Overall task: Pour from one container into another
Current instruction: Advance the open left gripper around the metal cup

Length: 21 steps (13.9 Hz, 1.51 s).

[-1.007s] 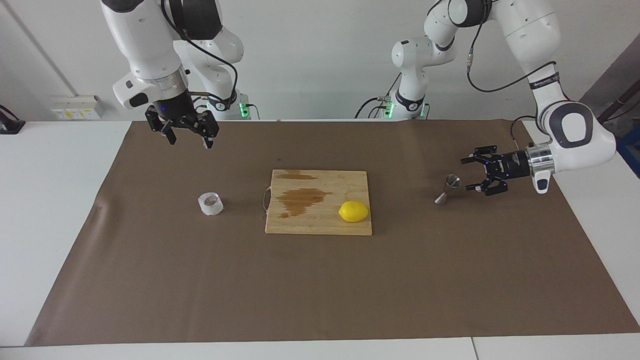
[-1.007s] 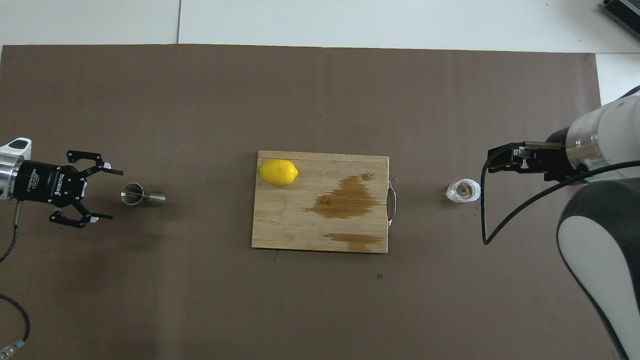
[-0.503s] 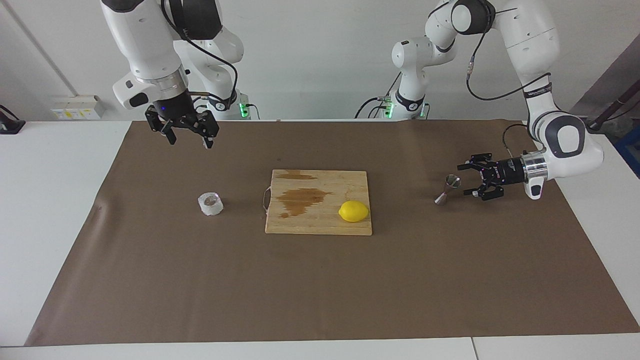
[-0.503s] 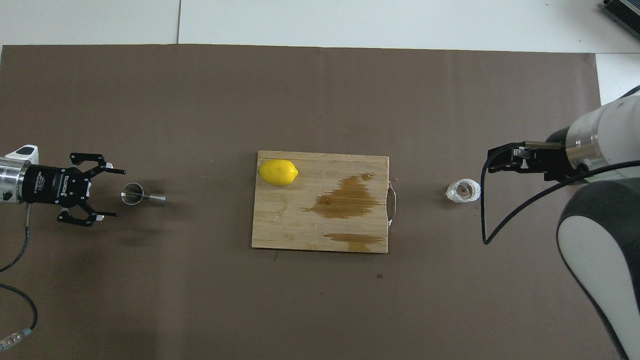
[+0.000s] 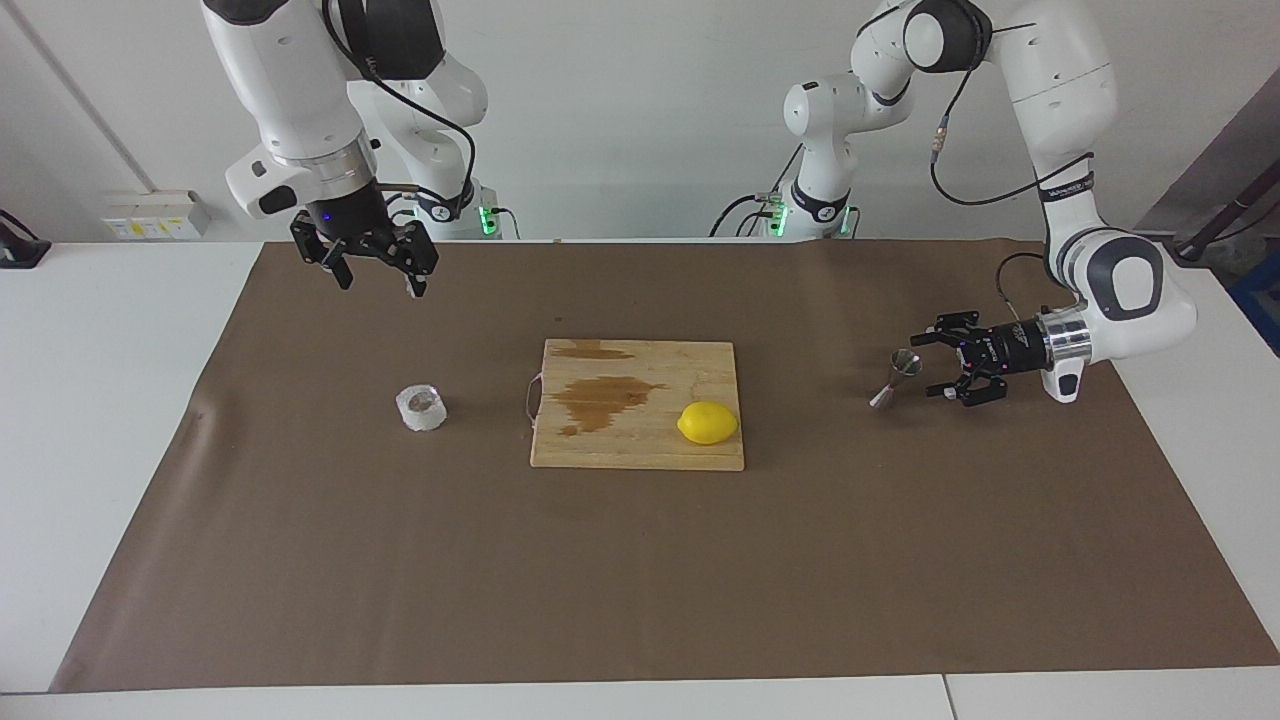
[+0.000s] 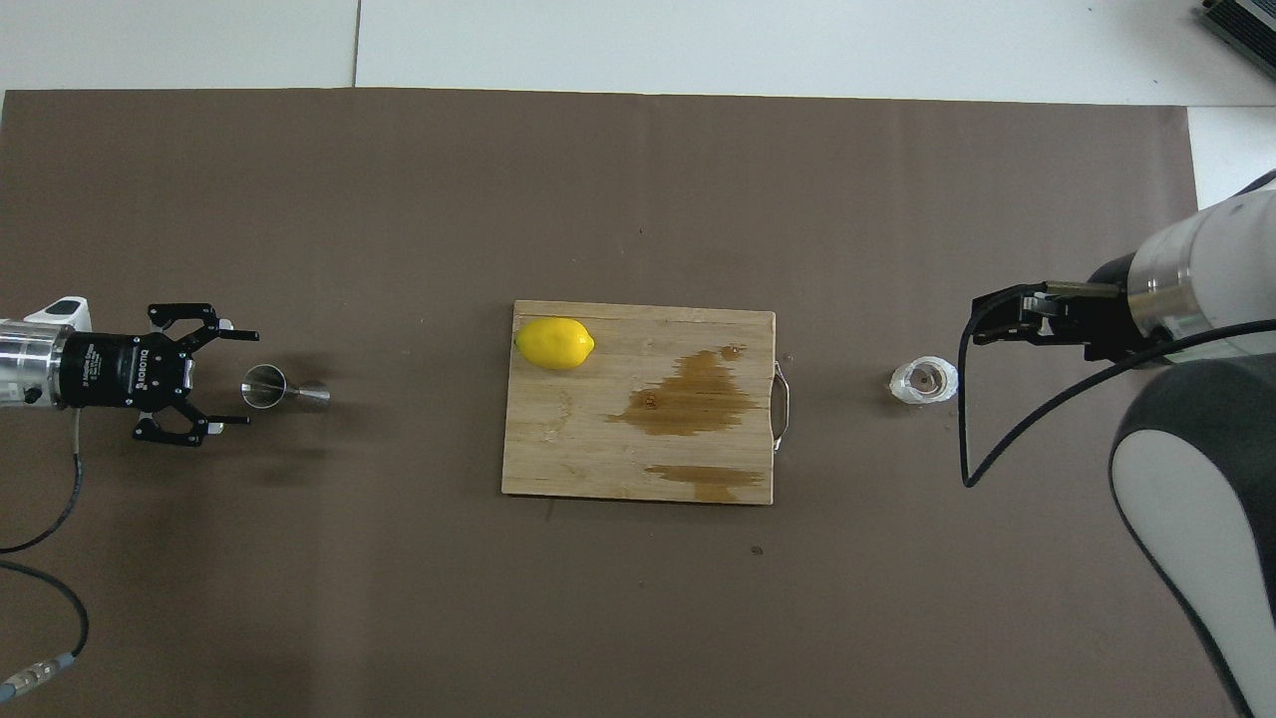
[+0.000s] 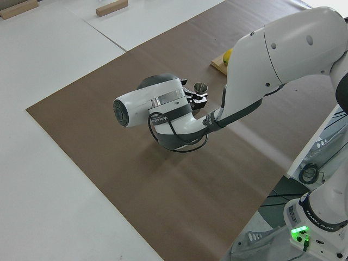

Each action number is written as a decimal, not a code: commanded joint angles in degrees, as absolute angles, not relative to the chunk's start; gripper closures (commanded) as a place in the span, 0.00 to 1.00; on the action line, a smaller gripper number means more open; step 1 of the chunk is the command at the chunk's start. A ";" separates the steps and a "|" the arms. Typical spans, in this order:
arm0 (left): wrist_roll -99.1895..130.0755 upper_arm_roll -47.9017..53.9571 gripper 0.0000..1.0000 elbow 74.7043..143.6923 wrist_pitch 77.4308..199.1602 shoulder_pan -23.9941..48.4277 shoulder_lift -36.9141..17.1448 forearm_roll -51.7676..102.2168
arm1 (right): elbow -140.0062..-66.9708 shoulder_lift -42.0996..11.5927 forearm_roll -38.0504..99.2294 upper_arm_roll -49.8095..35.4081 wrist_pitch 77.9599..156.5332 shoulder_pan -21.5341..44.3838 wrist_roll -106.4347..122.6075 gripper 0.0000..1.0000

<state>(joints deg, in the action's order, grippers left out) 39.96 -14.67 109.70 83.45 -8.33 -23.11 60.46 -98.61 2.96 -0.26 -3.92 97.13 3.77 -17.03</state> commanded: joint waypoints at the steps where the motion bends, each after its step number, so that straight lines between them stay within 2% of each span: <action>1: 39.02 -14.85 0.00 112.23 84.99 -7.65 -21.89 62.31 | -98.35 3.34 1.58 -4.13 96.42 2.81 -15.56 0.00; 12: 38.32 -14.94 0.00 113.03 85.08 -7.03 -21.53 62.93 | -98.35 3.34 1.58 -4.22 96.33 2.81 -15.47 0.00; 14: 37.97 -14.94 0.07 113.03 85.25 -7.03 -21.53 62.93 | -98.35 3.34 1.58 -4.22 96.33 2.81 -15.56 0.00; 16: 37.62 -14.94 0.10 113.03 85.60 -7.03 -21.53 62.93 | -98.35 3.34 1.58 -4.22 96.33 2.81 -15.47 0.00; 21: 37.53 -14.94 0.38 113.03 85.96 -7.03 -21.53 62.93 | -98.35 3.34 1.58 -4.22 96.33 2.81 -15.47 0.00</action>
